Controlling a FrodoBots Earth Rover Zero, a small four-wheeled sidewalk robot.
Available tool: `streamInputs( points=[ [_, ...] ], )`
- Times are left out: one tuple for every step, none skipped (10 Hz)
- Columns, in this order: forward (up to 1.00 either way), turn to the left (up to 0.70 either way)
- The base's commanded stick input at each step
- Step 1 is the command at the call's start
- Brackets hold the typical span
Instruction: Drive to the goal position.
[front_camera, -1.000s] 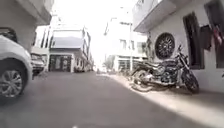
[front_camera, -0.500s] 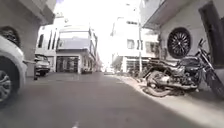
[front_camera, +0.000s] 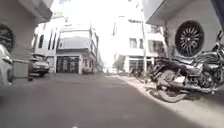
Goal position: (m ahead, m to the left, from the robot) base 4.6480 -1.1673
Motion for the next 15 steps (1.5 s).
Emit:
streamInputs(
  points=[
    [1.0, 0.0],
    [1.0, 0.0],
    [1.0, 0.0],
    [1.0, 0.0],
    [1.0, 0.0],
    [1.0, 0.0],
    [1.0, 0.0],
    [1.0, 0.0],
    [1.0, 0.0],
    [1.0, 0.0],
    [1.0, 0.0],
    [1.0, 0.0],
    [1.0, 0.0],
    [1.0, 0.0],
    [1.0, 0.0]
  ],
)
